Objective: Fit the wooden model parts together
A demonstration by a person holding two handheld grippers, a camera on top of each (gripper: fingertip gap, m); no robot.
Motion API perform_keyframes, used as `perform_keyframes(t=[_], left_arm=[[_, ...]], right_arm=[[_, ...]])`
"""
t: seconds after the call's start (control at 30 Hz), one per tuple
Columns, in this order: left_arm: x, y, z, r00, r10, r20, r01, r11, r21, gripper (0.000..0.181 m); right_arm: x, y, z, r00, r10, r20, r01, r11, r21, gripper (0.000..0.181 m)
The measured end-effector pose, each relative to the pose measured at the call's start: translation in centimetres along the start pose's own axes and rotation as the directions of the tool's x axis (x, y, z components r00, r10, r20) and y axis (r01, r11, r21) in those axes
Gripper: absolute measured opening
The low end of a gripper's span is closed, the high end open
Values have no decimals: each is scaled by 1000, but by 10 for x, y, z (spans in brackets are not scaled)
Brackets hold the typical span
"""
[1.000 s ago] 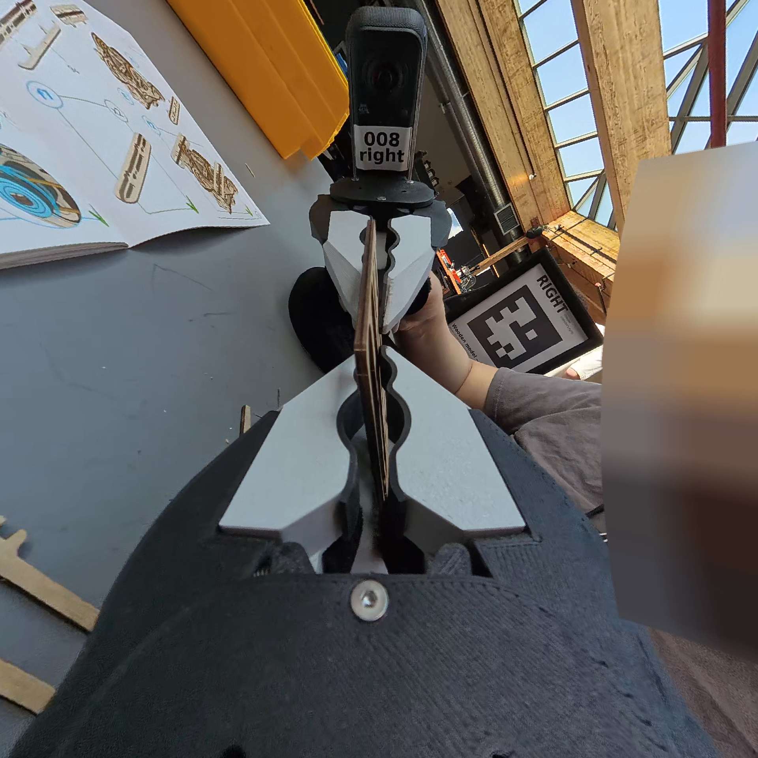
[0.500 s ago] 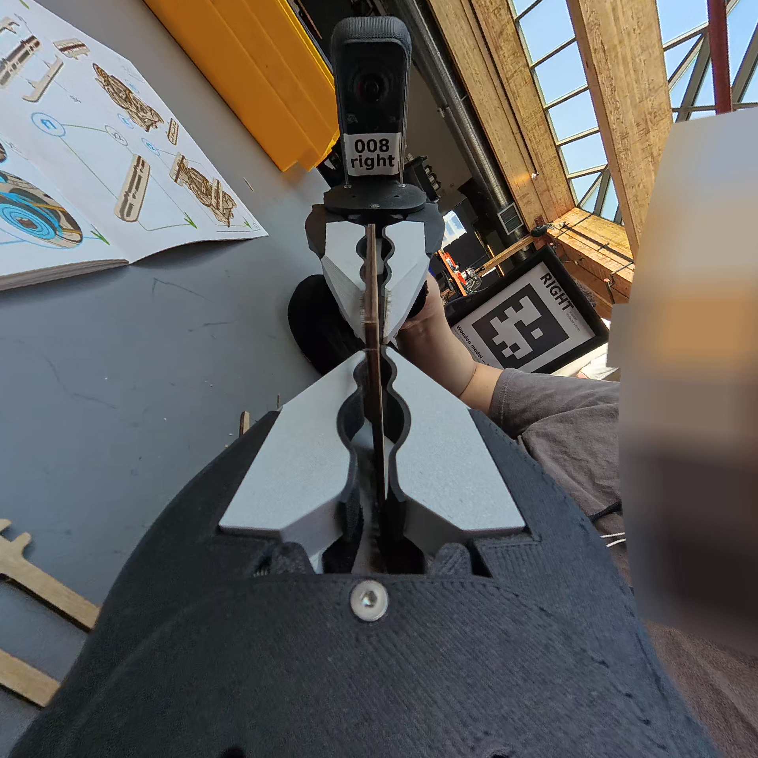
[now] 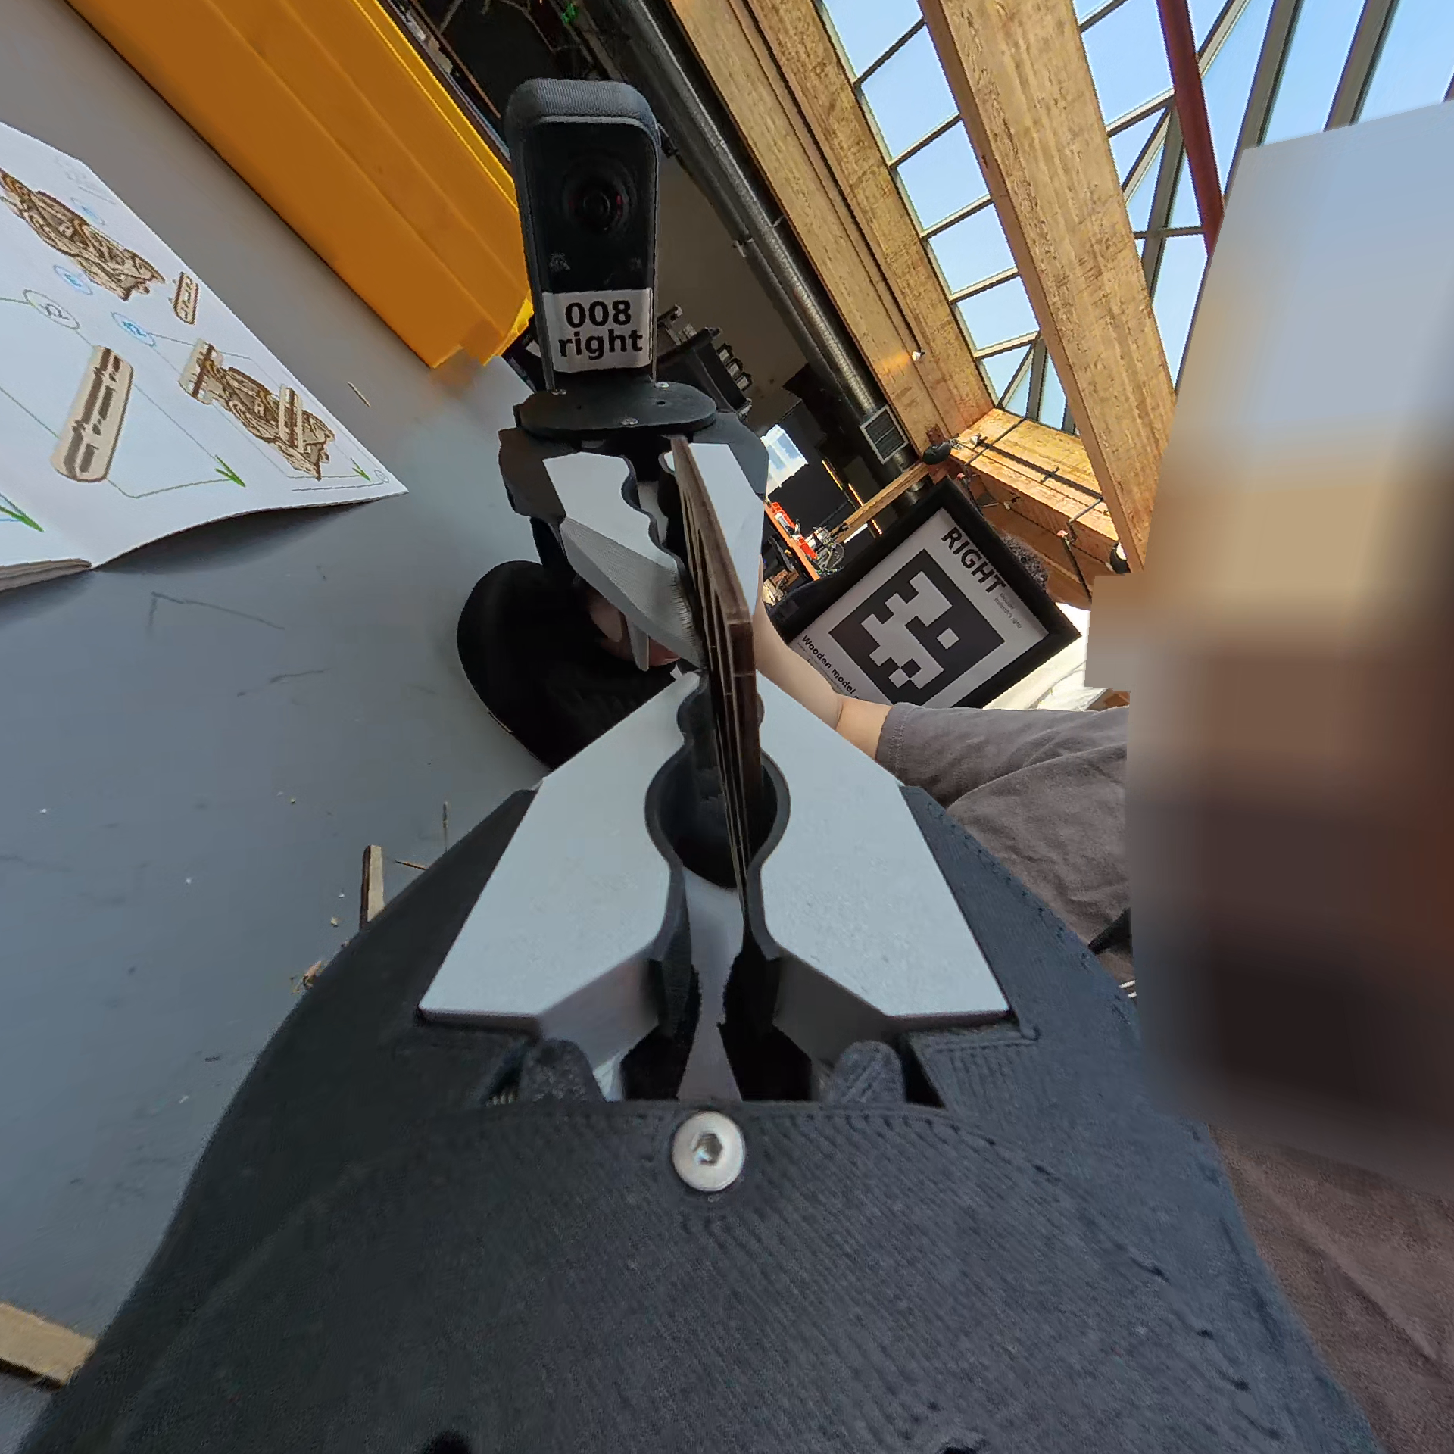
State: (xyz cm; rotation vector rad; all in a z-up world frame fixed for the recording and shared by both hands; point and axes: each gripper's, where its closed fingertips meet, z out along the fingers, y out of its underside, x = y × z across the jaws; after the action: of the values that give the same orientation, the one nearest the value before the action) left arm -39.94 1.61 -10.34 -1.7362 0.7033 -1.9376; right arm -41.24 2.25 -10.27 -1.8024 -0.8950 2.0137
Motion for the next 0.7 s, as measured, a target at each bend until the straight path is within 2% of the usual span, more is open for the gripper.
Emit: perform_keyframes(t=[0.17, 0.27, 0.33, 0.57, 0.7], left_arm=[[-1, -1, 0, 1000, -8, -1, 8, 1000, 5, 0], [-21, 4, -4, 983, 79, 168, -71, 996, -51, 0], [-22, 1, -5, 977, 78, 198, -71, 997, -38, 0], [-21, 1, -6, 987, 28, 161, -23, 999, -33, 0], [-23, 1, -7, 983, 40, 180, -34, 999, -35, 1]], right_arm=[[-1, -1, 0, 1000, -1, 8, 1, 1000, 8, 0], [18, 2, -1, 988, -48, -148, 44, 999, -26, 0], [22, 1, -1, 971, -94, -222, 88, 996, -34, 1], [20, 0, 0, 983, -56, -175, 55, 998, -11, 0], [22, 0, 0, 981, -49, -187, 47, 999, -12, 0]])
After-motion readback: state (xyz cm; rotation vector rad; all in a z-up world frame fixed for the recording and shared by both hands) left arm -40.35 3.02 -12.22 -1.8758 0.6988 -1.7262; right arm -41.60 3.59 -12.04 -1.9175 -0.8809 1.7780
